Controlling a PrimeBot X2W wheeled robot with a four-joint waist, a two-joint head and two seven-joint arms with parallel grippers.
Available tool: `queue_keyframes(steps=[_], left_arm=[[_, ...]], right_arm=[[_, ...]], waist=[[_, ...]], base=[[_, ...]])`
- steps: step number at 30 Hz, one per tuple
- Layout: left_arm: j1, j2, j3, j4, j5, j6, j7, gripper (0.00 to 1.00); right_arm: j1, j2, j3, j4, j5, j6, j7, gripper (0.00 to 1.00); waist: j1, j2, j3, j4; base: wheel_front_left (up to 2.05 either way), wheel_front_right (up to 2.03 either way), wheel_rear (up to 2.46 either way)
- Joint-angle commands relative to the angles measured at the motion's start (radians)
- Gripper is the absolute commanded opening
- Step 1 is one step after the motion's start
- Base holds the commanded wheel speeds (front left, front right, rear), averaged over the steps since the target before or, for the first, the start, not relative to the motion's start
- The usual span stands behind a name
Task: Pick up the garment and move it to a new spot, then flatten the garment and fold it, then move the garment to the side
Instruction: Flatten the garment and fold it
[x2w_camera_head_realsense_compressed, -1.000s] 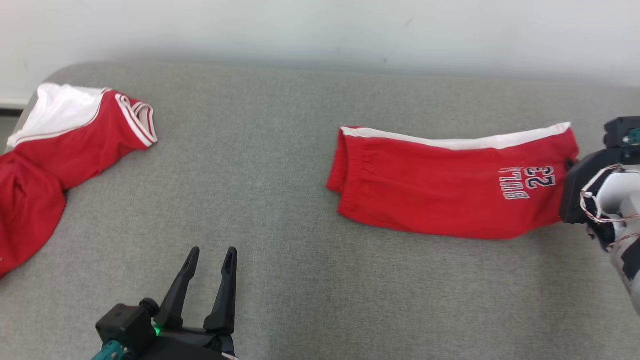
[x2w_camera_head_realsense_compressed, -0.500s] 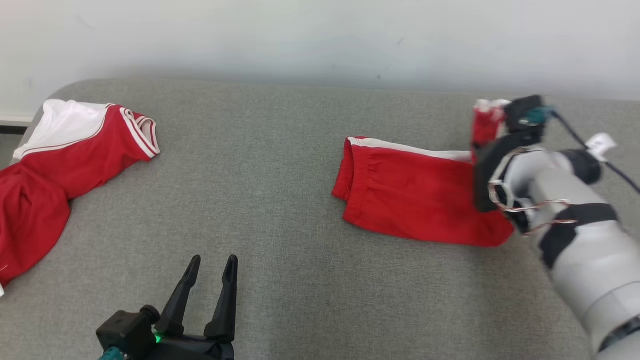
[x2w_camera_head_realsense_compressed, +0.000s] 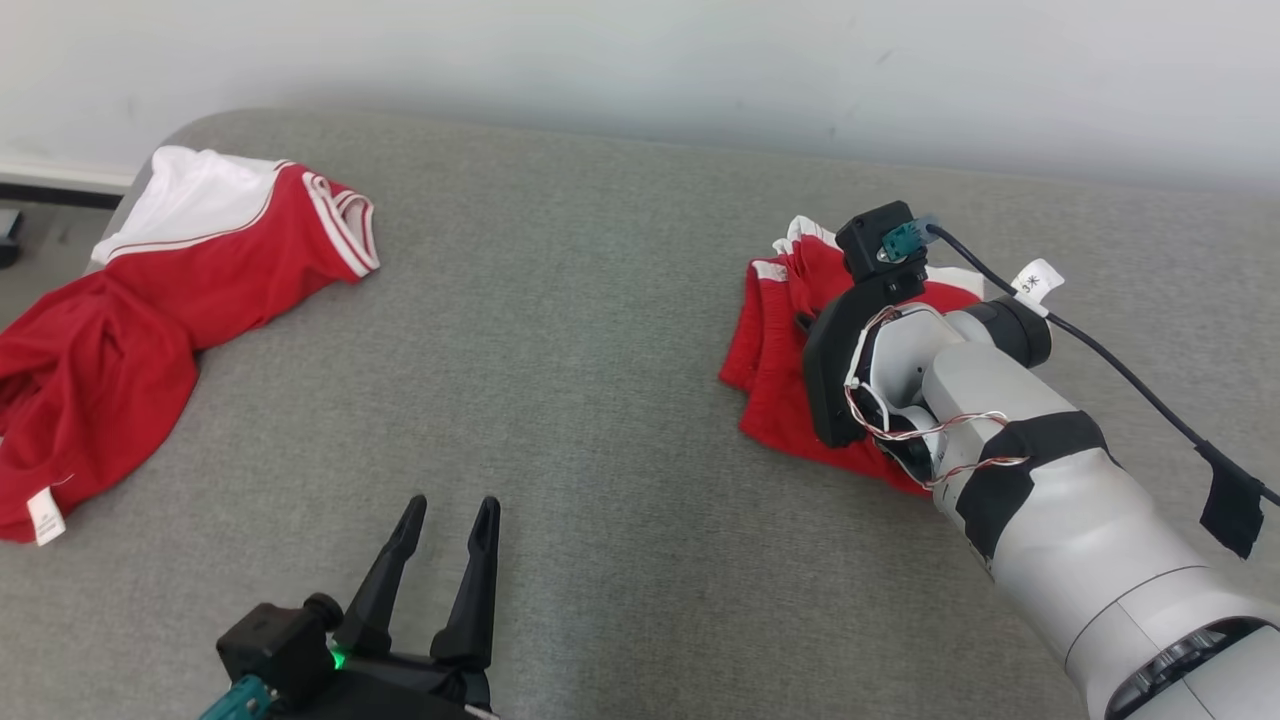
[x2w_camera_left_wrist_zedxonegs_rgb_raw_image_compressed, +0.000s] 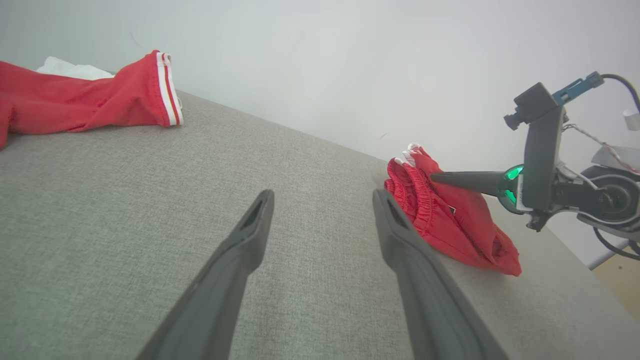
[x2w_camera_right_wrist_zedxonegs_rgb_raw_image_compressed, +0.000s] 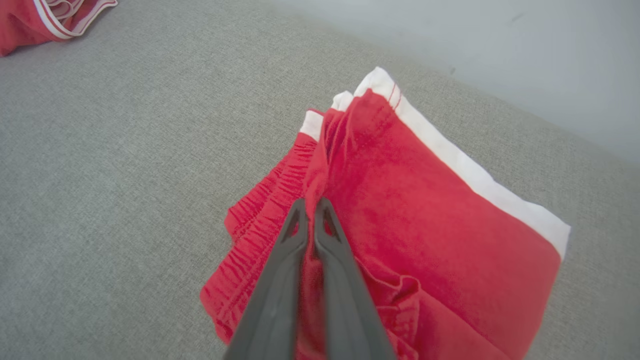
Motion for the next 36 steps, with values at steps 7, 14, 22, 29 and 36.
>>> queue_keyframes(steps=[7,14,22,29,36], left_arm=[[-0.035,-0.008,0.003,0.019,0.009,-0.002,-0.016,1.0],[-0.036,-0.008,0.009,0.028,0.019,0.008,-0.025,1.0],[-0.009,0.053,0.063,0.012,0.074,0.057,-0.039,1.0],[0.017,0.086,0.126,-0.017,0.08,0.082,-0.047,1.0],[0.024,0.069,0.115,-0.033,0.072,0.081,-0.046,1.0]], right_arm=[[0.019,0.03,-0.032,-0.026,0.01,-0.003,0.01,0.0],[0.035,0.021,-0.102,-0.119,0.093,-0.003,-0.014,1.0],[0.154,-0.169,-0.214,-0.173,0.001,-0.003,-0.075,1.0],[0.258,-0.122,-0.258,-0.223,-0.085,-0.003,-0.066,0.11],[0.329,-0.055,-0.227,-0.358,-0.173,-0.003,0.002,0.0]], waist=[[0.0,0.0,0.027,0.033],[0.0,0.0,0.016,0.016],[0.0,0.0,0.007,-0.015],[0.0,0.0,0.034,-0.022],[0.0,0.0,0.038,-0.016]], base=[[0.0,0.0,0.0],[0.0,0.0,0.0],[0.0,0.0,0.0],[0.0,0.0,0.0],[0.0,0.0,0.0]])
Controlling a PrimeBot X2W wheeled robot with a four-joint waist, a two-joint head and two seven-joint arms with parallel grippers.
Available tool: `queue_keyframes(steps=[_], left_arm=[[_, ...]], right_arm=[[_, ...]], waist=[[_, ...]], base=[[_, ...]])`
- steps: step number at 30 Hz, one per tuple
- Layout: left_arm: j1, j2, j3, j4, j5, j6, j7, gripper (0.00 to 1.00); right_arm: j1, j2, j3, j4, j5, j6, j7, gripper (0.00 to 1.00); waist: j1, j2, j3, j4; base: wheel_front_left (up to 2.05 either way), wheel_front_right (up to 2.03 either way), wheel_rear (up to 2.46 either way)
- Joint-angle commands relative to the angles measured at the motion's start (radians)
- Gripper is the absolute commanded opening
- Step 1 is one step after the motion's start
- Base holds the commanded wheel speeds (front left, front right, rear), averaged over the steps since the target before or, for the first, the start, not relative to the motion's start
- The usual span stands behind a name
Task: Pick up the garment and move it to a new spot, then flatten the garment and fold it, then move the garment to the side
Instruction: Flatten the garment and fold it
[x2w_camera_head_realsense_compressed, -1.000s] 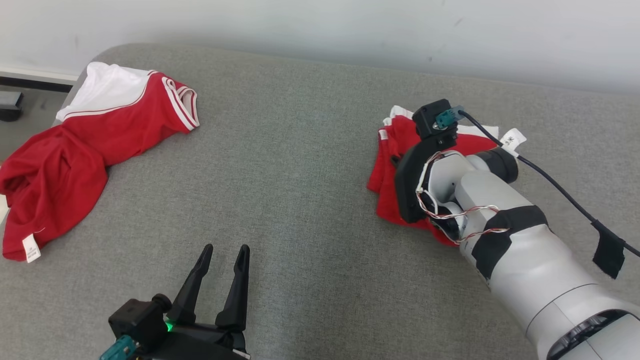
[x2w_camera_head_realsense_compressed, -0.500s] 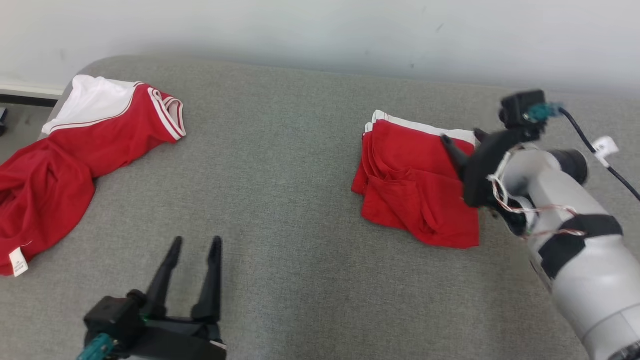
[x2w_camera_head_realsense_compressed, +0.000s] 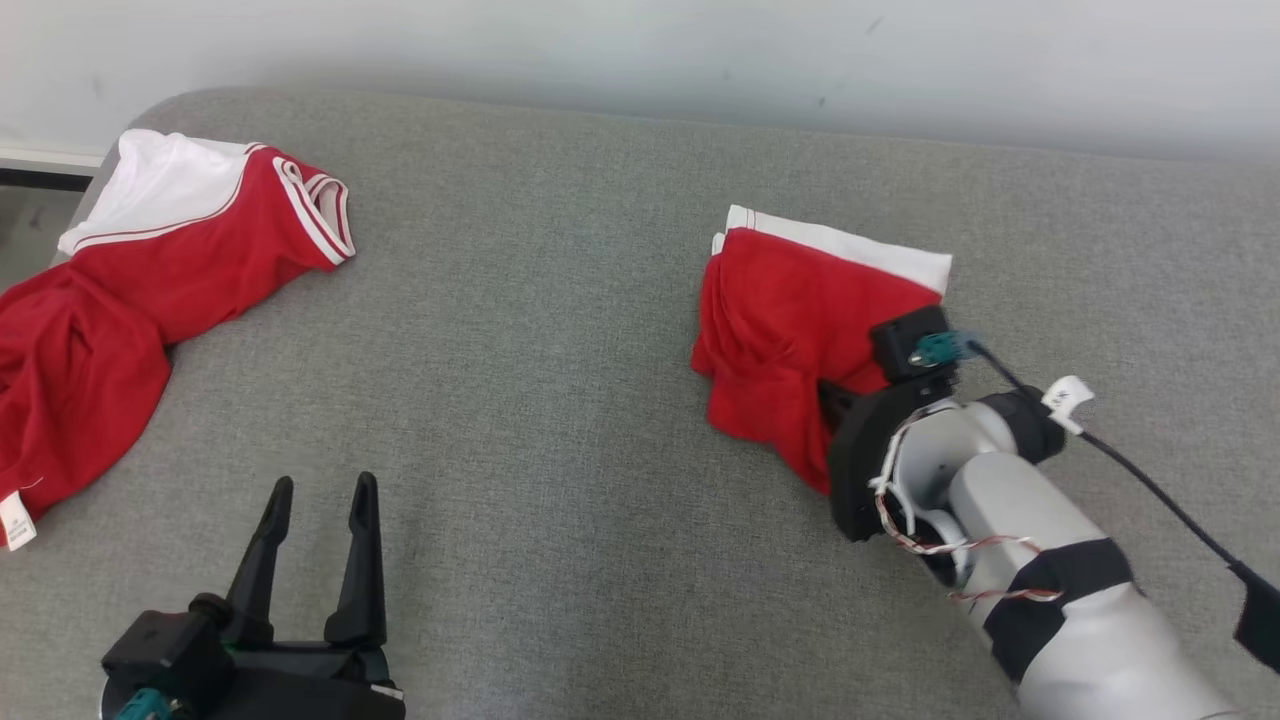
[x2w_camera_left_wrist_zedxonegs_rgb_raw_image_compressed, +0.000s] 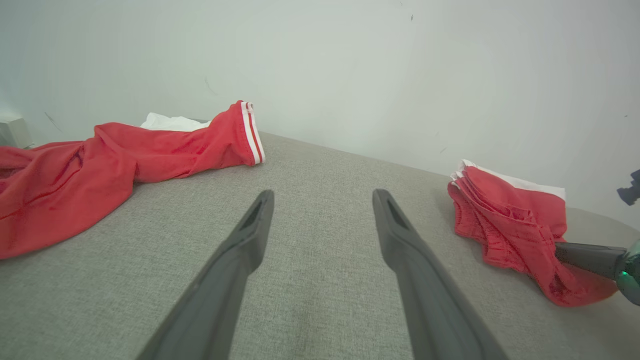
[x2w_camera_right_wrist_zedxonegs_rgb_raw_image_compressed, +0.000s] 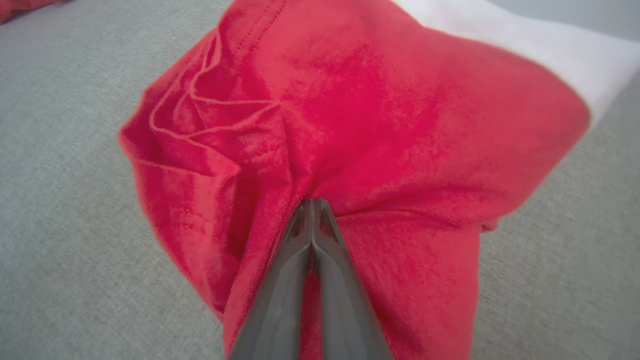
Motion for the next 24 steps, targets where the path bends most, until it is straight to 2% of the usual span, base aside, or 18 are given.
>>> queue_keyframes(steps=[1,6,13,16,24], left_arm=[[0.011,-0.006,-0.003,-0.005,-0.002,-0.001,-0.002,1.0],[0.011,-0.012,-0.014,-0.003,-0.006,-0.006,0.0,1.0],[0.006,-0.017,-0.031,0.002,-0.013,-0.015,0.002,1.0],[0.013,-0.018,-0.033,0.007,-0.016,-0.018,0.001,1.0],[0.006,-0.017,-0.038,0.014,-0.022,-0.019,0.002,1.0]], right_arm=[[0.023,0.012,0.009,-0.022,-0.013,-0.002,0.011,0.0],[0.055,0.033,-0.006,-0.118,-0.074,-0.002,0.06,0.0],[0.107,0.002,-0.173,-0.215,-0.247,-0.002,0.14,0.0],[0.141,0.021,-0.221,-0.275,-0.283,-0.002,0.167,0.0],[0.188,0.062,-0.249,-0.41,-0.344,-0.002,0.205,0.0]], waist=[[0.0,-0.0001,-0.001,0.001],[0.0,-0.0001,-0.006,0.002],[0.0,-0.0001,-0.019,0.004],[0.0,-0.0001,-0.025,0.002],[0.0,-0.0001,-0.031,0.002]], base=[[0.0,0.0,0.0],[0.0,0.0,0.0],[0.0,0.0,0.0],[0.0,0.0,0.0],[0.0,0.0,0.0]])
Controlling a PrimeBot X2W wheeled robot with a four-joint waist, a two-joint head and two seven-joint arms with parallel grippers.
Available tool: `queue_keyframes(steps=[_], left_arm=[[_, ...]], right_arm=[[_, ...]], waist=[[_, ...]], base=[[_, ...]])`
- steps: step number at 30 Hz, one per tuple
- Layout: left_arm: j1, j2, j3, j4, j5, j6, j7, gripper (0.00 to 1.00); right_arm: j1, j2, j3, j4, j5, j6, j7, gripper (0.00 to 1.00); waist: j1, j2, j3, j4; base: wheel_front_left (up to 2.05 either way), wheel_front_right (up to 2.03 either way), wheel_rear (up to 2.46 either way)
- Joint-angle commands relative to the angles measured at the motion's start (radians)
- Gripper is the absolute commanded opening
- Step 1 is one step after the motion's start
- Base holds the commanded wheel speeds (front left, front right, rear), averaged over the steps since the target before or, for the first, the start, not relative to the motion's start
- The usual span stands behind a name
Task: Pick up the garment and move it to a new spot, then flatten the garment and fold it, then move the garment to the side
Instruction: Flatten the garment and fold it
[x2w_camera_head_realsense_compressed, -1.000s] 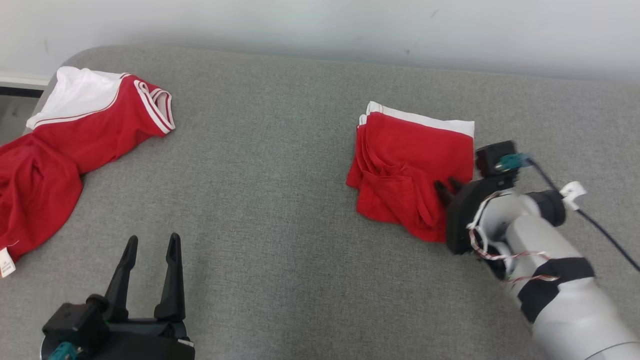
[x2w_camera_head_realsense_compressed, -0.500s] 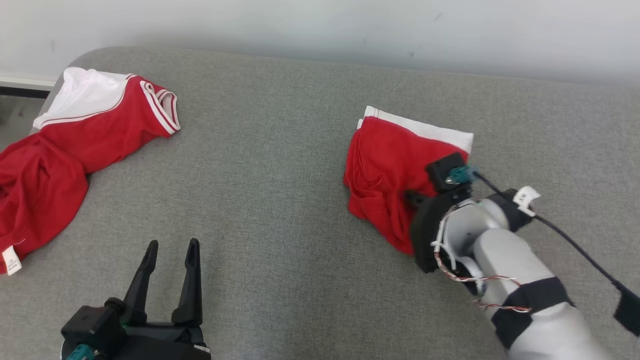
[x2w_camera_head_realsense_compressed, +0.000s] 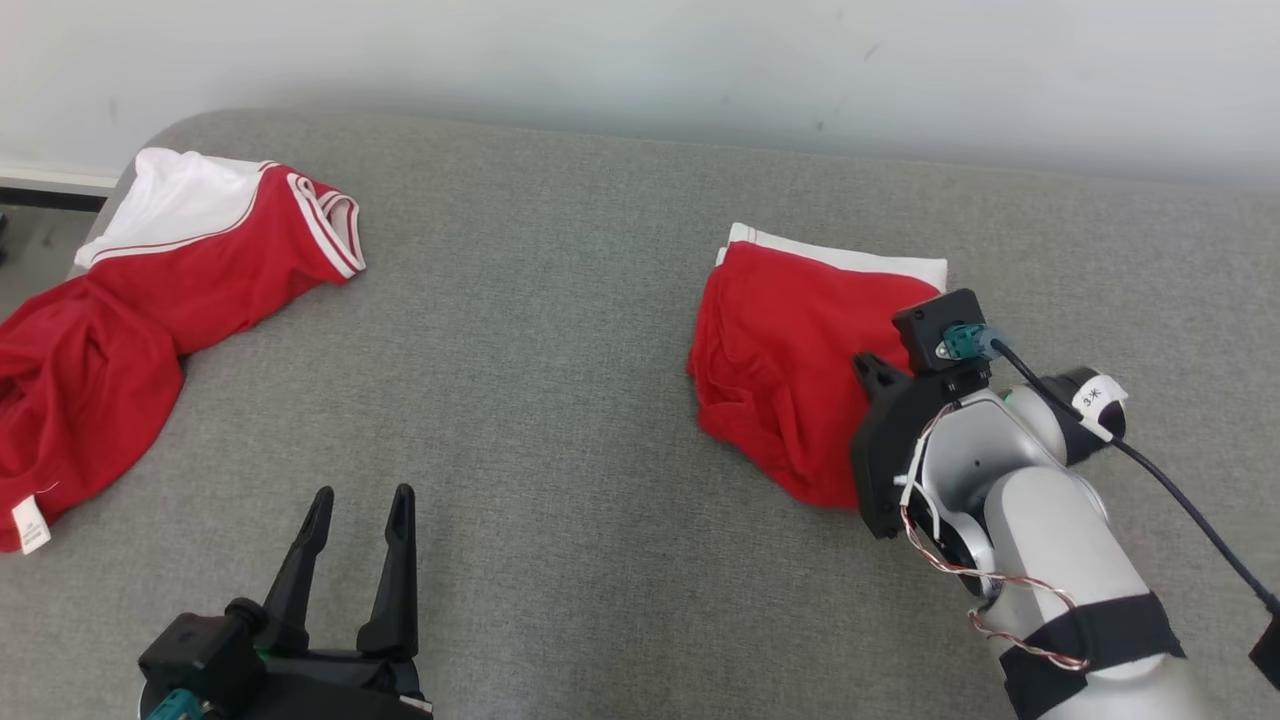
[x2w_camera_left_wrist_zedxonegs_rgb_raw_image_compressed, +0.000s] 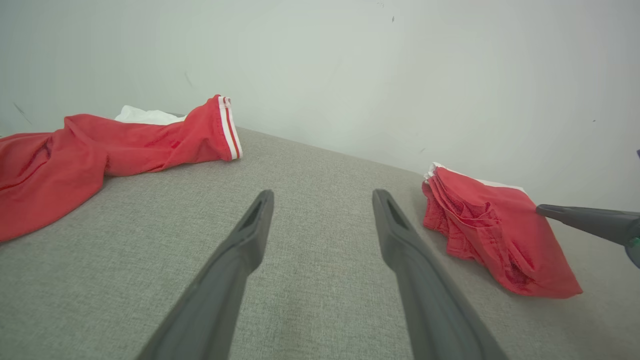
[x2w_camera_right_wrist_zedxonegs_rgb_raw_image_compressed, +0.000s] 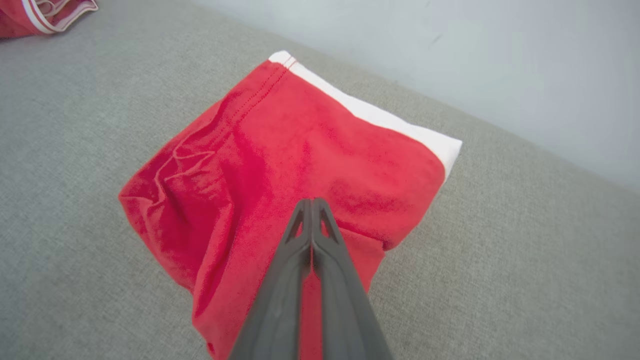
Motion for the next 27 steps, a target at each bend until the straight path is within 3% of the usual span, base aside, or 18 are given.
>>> queue_keyframes(steps=[1,4,5,6,12,14,17,18,19,20,21,24,27], left_arm=[[0.001,0.0,-0.001,0.004,-0.003,-0.002,-0.001,1.0],[-0.006,-0.002,-0.007,0.006,-0.003,-0.006,0.0,1.0],[-0.006,-0.001,-0.007,0.006,-0.004,-0.006,0.0,1.0],[-0.004,0.0,-0.006,0.006,-0.005,-0.005,0.0,1.0],[0.004,0.004,0.005,0.006,-0.009,-0.004,-0.003,1.0],[0.0,0.003,0.009,0.007,-0.01,-0.003,-0.006,1.0],[-0.014,-0.004,0.006,0.009,-0.011,-0.008,-0.006,1.0],[-0.018,-0.006,0.004,0.011,-0.01,-0.009,-0.007,1.0],[-0.022,-0.008,0.002,0.013,-0.009,-0.01,-0.007,1.0],[-0.025,-0.01,0.001,0.015,-0.008,-0.013,-0.008,1.0],[-0.027,-0.013,0.0,0.017,-0.008,-0.016,-0.008,1.0],[-0.03,-0.017,-0.001,0.025,-0.008,-0.02,-0.008,1.0],[-0.028,-0.021,0.006,0.033,-0.013,-0.021,-0.009,1.0]], right_arm=[[0.026,0.012,-0.016,-0.013,-0.022,-0.002,0.02,0.0],[0.066,0.03,-0.062,-0.042,-0.047,-0.002,0.1,0.0],[0.079,0.035,-0.075,-0.056,-0.059,-0.002,0.124,0.45],[0.094,0.035,-0.09,-0.068,-0.074,-0.002,0.148,1.0],[0.126,0.033,-0.149,-0.187,-0.129,-0.002,0.155,1.0],[0.106,0.043,-0.085,-0.223,-0.104,-0.002,0.126,1.0],[0.078,0.03,-0.033,-0.183,-0.1,-0.002,0.114,1.0],[0.071,0.028,-0.019,-0.161,-0.105,-0.002,0.109,0.82],[0.065,0.028,-0.006,-0.137,-0.107,-0.002,0.103,0.46],[0.055,0.025,0.007,-0.116,-0.113,-0.002,0.095,0.34],[0.042,0.024,0.016,-0.095,-0.117,-0.002,0.084,0.31],[0.02,0.016,0.055,-0.032,-0.131,-0.002,0.066,0.0],[0.005,0.025,0.106,0.014,-0.102,-0.002,0.048,0.0]], waist=[[0.0,-0.0001,-0.001,0.006],[0.0,-0.0001,-0.003,0.018],[0.0,-0.0001,-0.003,0.021],[0.0,-0.0001,-0.003,0.023],[0.0,-0.0001,0.001,0.025],[0.0,-0.0001,0.007,0.02],[0.0,-0.0001,0.018,0.02],[0.0,-0.0001,0.022,0.022],[0.0,-0.0001,0.026,0.025],[0.0,-0.0001,0.029,0.028],[0.0,-0.0001,0.033,0.031],[0.0,-0.0001,0.038,0.043],[0.0,-0.0001,0.037,0.049]], base=[[0.0,0.0,0.0],[0.0,0.0,0.0],[0.0,0.0,0.0],[0.0,0.0,0.0],[0.0,0.0,0.0],[0.0,0.0,0.0],[0.0,0.0,0.0],[0.0,0.0,0.0],[0.0,0.0,0.0],[0.0,0.0,0.0],[0.0,0.0,0.0],[0.0,0.0,0.0],[0.0,0.0,0.0]])
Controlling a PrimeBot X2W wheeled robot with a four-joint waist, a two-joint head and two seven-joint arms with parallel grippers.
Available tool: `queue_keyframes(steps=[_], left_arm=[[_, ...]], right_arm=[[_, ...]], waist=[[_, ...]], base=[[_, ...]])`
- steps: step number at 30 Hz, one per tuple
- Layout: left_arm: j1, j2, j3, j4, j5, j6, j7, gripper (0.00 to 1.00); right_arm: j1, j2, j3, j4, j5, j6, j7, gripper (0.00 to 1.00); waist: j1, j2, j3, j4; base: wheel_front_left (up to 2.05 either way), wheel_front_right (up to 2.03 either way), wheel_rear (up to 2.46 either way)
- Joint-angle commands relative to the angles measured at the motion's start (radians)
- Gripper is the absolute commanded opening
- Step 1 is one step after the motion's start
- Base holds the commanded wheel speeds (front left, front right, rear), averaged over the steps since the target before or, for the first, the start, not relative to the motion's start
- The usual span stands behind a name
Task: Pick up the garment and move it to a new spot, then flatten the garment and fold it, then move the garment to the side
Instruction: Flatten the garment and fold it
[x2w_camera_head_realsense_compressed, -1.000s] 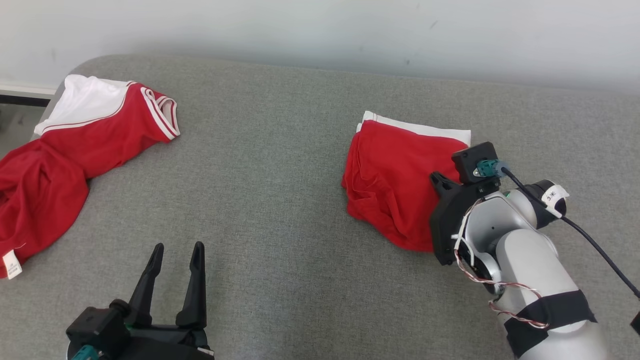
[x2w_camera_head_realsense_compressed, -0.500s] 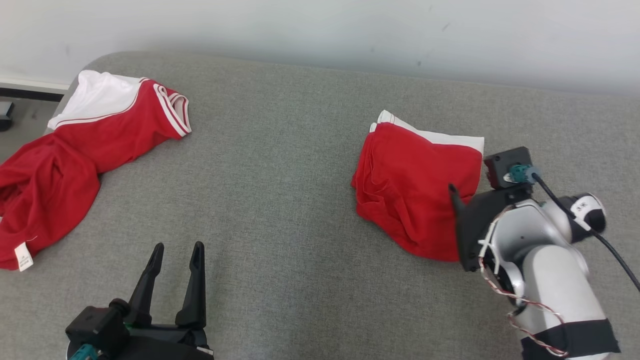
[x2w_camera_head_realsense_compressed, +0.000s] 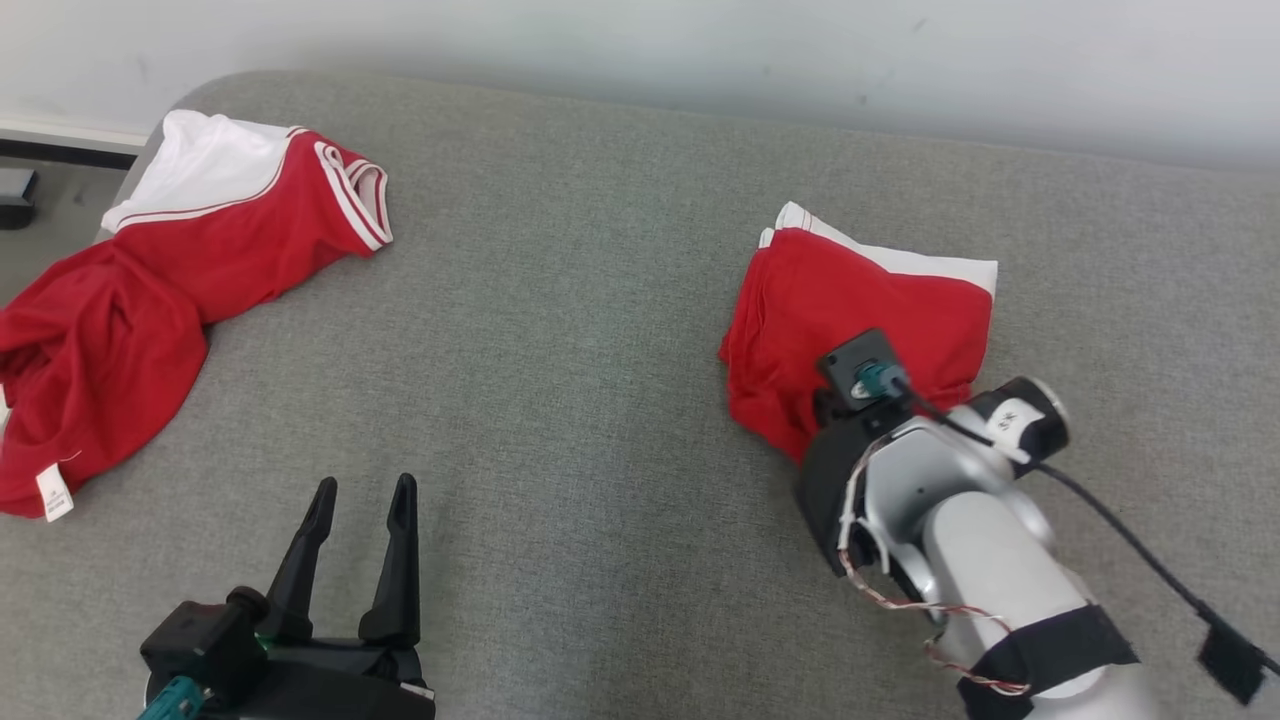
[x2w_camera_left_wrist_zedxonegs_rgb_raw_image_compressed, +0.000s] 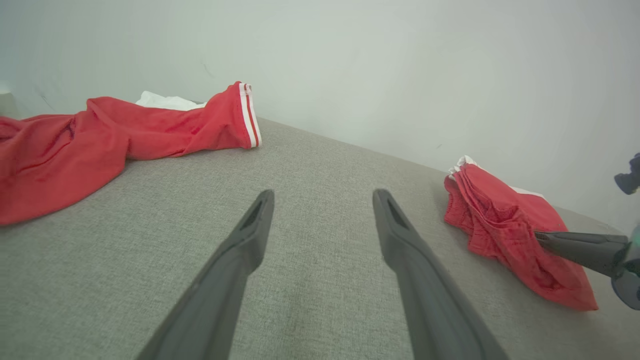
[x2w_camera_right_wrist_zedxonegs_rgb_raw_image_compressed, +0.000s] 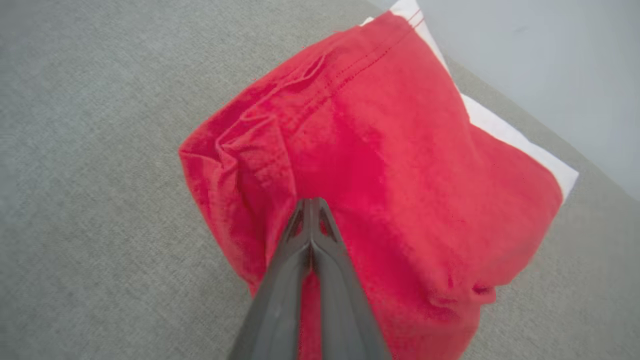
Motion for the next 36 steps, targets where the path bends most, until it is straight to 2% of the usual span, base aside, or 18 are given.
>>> queue_keyframes(steps=[1,9,14,15,17,18,19,21,25,27,30,33,36], left_arm=[[-0.001,-0.005,0.007,0.004,-0.006,-0.004,-0.006,1.0],[0.016,-0.009,0.021,0.007,-0.003,-0.007,-0.008,1.0],[0.025,-0.008,0.024,0.004,0.002,-0.006,-0.006,1.0],[0.029,-0.007,0.027,0.004,0.002,-0.005,-0.006,1.0],[0.032,-0.003,0.033,-0.002,0.006,-0.003,-0.007,1.0],[0.046,0.003,0.038,-0.008,0.012,-0.002,-0.007,1.0],[0.046,0.003,0.038,-0.008,0.012,-0.002,-0.007,1.0],[0.056,0.008,0.045,-0.015,0.021,0.001,-0.007,1.0],[0.069,0.004,0.066,-0.024,0.04,0.009,-0.008,1.0],[0.078,-0.003,0.08,-0.026,0.049,0.01,-0.008,1.0],[0.099,-0.017,0.104,-0.029,0.066,0.008,-0.008,1.0],[0.118,-0.038,0.133,-0.026,0.093,0.001,-0.008,1.0],[0.147,-0.053,0.168,-0.014,0.114,-0.016,-0.008,1.0]], right_arm=[[-0.011,0.007,0.03,0.016,0.019,-0.002,-0.011,0.0],[-0.029,0.033,0.193,0.041,0.122,-0.002,-0.052,0.0],[-0.023,0.046,0.212,0.016,0.193,-0.002,-0.07,0.0],[-0.019,0.048,0.198,0.004,0.21,-0.002,-0.07,0.09],[-0.003,0.052,0.155,-0.024,0.236,-0.002,-0.055,1.0],[0.017,0.054,0.094,-0.059,0.248,-0.002,-0.033,1.0],[0.017,0.054,0.094,-0.059,0.248,-0.002,-0.033,1.0],[0.044,0.055,0.019,-0.107,0.24,-0.002,-0.027,1.0],[0.145,0.06,-0.153,-0.224,0.23,-0.002,-0.066,1.0],[0.197,0.064,-0.236,-0.288,0.232,-0.002,-0.114,1.0],[0.284,0.066,-0.291,-0.359,0.215,-0.002,-0.201,1.0],[0.36,0.064,-0.366,-0.388,0.228,-0.002,-0.309,1.0],[0.419,0.067,-0.398,-0.374,0.258,-0.002,-0.419,1.0]], waist=[[0.0,0.0,-0.001,0.004],[0.0,0.0,-0.012,-0.006],[0.0,0.0,-0.026,-0.02],[0.0,0.0,-0.033,-0.025],[0.0,0.0,-0.045,-0.037],[0.0,0.0,-0.061,-0.049],[0.0,0.0,-0.061,-0.049],[0.0,0.0,-0.079,-0.061],[0.0,0.0,-0.118,-0.083],[0.0,0.0,-0.138,-0.094],[0.0,0.0,-0.164,-0.117],[0.0,0.0,-0.189,-0.141],[0.0,0.0,-0.216,-0.166]], base=[[0.0,0.0,0.0],[0.0,0.0,0.0],[0.0,0.0,0.0],[0.0,0.0,0.0],[0.0,0.0,0.0],[0.0,0.0,0.0],[0.0,0.0,0.0],[0.0,0.0,0.0],[0.0,0.0,0.0],[0.0,0.0,0.0],[0.0,0.0,0.0],[0.0,0.0,0.0],[0.0,0.0,0.0]])
